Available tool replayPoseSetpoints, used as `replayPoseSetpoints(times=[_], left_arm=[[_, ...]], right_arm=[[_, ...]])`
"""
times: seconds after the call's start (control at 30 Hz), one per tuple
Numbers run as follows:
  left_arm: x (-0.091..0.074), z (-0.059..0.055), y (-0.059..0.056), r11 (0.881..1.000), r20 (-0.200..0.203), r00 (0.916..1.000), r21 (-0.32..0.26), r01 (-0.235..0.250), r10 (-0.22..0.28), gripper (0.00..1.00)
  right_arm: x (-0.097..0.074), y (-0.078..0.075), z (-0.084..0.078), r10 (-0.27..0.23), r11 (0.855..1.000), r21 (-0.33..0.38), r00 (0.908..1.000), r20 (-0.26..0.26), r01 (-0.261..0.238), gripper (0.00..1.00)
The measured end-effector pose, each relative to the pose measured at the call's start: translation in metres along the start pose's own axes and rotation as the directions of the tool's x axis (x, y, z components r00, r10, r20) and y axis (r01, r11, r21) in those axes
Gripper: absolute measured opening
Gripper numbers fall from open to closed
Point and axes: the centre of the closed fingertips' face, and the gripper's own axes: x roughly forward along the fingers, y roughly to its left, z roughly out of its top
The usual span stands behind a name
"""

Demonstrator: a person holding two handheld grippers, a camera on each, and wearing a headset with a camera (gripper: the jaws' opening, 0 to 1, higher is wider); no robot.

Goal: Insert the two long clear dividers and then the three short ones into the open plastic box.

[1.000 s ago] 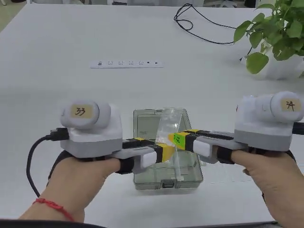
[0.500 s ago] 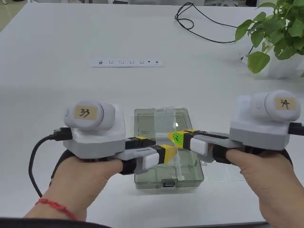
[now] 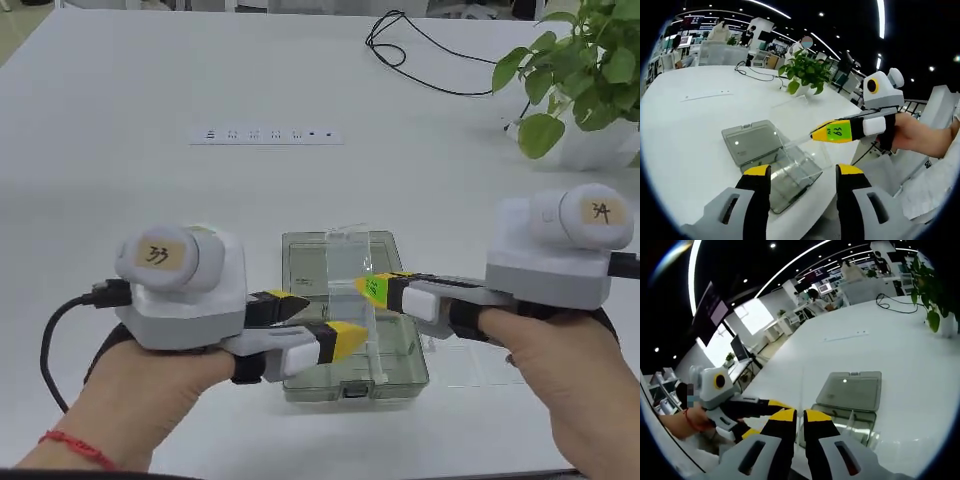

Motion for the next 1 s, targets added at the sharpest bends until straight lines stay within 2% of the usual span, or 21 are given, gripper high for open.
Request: replayPoseSetpoints(times=[0.2,0.23,0.37,0.63,0.7,0.77,0.83,1.0], left_arm=[[-0.008,-0.006,0.008,0.998,-0.015,0.9998,0.059,0.015,-0.014,0.6],[-0.01,-0.006,0.009,0.996,-0.013,0.9997,0.083,0.019,-0.018,0.62],[-0.014,-0.01,0.012,0.991,-0.025,0.9992,0.133,0.034,-0.031,0.7],[-0.019,-0.016,0.015,0.98,-0.041,0.9972,0.186,0.069,-0.063,0.83],[-0.021,-0.019,0.017,0.977,-0.052,0.9964,0.2,0.076,-0.067,0.86],[-0.022,-0.021,0.017,0.974,-0.057,0.9956,0.212,0.085,-0.074,0.9],[-0.023,-0.024,0.018,0.969,-0.069,0.9945,0.229,0.093,-0.079,0.92],[-0.023,-0.027,0.018,0.961,-0.079,0.9917,0.251,0.119,-0.102,0.99]], right_arm=[[0.003,-0.004,0.004,-0.002,1.0,0.008,0.9999,-0.011,0.002,0.07],[0.004,-0.004,0.003,-0.005,1.0,0.007,0.9999,-0.015,0.006,0.07],[0.005,-0.003,0.006,-0.018,1.0,-0.023,0.9998,-0.012,0.017,0.07],[0.008,-0.004,0.009,-0.043,0.999,-0.013,0.999,-0.013,0.042,0.07],[0.008,-0.006,0.004,-0.073,0.995,0.06,0.996,-0.052,0.076,0.07],[0.009,-0.007,0.007,-0.078,0.994,0.07,0.9962,-0.04,0.08,0.07],[0.009,-0.012,0.007,-0.107,0.99,0.088,0.9929,-0.053,0.111,0.07],[0.011,-0.016,-0.004,-0.159,0.978,0.117,0.98,-0.119,0.173,0.07]])
